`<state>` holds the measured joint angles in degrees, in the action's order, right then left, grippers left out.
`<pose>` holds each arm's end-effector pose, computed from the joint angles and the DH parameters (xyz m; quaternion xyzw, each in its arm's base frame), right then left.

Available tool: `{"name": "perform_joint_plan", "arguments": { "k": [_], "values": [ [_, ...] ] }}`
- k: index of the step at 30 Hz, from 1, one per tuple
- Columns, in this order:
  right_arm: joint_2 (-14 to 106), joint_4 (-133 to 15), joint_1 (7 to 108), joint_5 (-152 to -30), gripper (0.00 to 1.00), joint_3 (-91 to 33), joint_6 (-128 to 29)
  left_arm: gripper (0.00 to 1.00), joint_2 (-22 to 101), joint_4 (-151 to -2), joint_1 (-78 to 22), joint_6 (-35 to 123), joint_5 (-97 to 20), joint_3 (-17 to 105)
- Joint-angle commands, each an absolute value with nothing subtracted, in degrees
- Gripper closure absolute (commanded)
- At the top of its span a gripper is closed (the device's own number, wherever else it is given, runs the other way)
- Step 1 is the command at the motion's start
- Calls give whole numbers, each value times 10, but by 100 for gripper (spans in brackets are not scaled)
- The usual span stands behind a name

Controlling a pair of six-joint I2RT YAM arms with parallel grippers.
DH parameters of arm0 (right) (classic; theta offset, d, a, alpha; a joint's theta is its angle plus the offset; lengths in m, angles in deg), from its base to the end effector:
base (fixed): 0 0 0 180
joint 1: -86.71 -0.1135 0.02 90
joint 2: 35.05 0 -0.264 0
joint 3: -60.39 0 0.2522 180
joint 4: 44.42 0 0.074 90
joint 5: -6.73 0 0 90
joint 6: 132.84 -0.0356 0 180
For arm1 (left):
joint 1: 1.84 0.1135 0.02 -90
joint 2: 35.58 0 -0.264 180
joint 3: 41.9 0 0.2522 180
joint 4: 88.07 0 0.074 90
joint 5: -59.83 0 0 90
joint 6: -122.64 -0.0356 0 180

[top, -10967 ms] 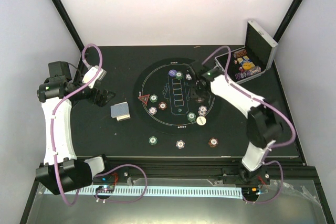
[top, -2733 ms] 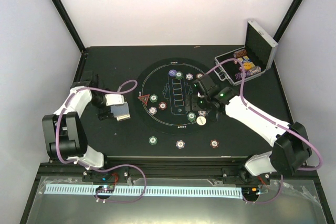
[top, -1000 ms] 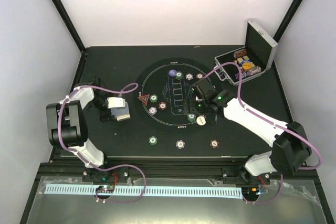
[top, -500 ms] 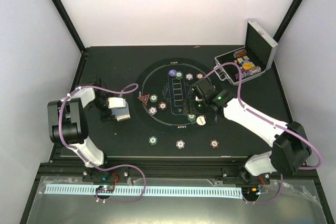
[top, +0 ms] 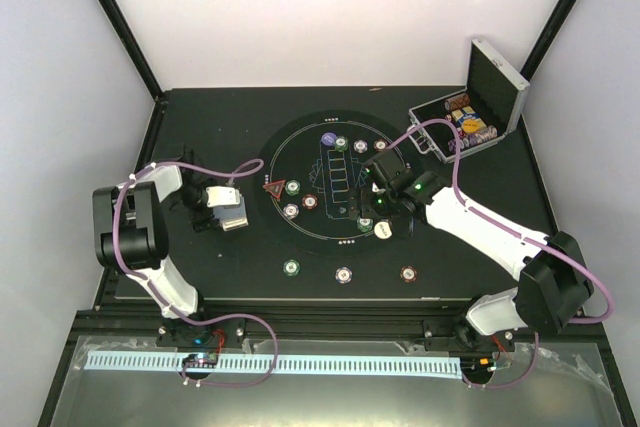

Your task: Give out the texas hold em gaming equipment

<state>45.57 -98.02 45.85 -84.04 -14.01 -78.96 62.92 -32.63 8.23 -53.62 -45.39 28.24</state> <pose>0.2136 0.1854 0.2519 -0.0417 0.9646 0.1671 0.1997 0.2898 0.0420 0.1471 0.6163 0.7745 -0.0483 0.1343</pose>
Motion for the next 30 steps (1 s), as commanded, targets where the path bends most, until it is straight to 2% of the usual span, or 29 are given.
{"name": "perform_joint_plan", "arguments": {
  "k": [1, 18, 20, 23, 27, 30],
  "values": [
    [457, -982, 453, -849, 3, -157, -789, 12, 647, -314, 82, -538, -459, 310],
    [462, -970, 452, -871, 6, -154, -793, 38, 633, -302, 82, -552, -460, 306],
    [462, -967, 451, -875, 6, -153, -794, 43, 632, -304, 82, -551, -461, 305],
    [462, -965, 450, -877, 6, -153, -794, 57, 629, -307, 82, -551, -463, 300],
    [462, -963, 449, -880, 7, -151, -795, 65, 623, -318, 82, -554, -463, 289],
    [461, -958, 449, -886, 7, -150, -797, 77, 620, -324, 83, -549, -461, 286]
  ]
}}
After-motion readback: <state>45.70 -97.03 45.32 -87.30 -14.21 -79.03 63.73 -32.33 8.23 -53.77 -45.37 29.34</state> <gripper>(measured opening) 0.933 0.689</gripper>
